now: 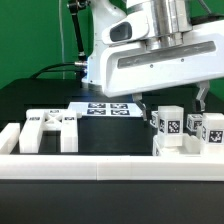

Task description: Assemble chair

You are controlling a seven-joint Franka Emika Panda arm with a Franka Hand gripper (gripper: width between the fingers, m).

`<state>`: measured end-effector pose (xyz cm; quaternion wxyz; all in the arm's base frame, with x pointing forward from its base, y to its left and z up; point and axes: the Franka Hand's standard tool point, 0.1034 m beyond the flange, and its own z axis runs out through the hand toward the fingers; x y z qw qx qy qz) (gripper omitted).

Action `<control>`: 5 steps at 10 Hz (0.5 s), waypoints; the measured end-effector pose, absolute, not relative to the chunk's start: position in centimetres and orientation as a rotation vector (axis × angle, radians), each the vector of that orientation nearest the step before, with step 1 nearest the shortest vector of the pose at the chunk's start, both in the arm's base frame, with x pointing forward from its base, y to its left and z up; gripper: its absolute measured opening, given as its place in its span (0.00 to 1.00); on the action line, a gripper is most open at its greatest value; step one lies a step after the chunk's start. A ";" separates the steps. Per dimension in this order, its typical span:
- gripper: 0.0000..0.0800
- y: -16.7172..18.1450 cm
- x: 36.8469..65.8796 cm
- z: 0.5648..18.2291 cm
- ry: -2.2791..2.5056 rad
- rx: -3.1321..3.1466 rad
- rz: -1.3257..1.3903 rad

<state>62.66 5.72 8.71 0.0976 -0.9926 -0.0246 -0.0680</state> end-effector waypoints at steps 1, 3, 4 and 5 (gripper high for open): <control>0.81 5.6 62.6 8.5 -0.196 -2.938 -0.211; 0.77 5.5 62.5 8.4 -0.245 -2.936 -0.212; 0.77 5.5 62.5 8.4 -0.244 -2.936 -0.212; 0.54 5.5 62.5 8.4 -0.237 -2.935 -0.211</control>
Offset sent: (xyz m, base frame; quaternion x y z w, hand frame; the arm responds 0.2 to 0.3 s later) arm 0.0000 0.0000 0.0000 0.0000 0.0000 0.0000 1.0000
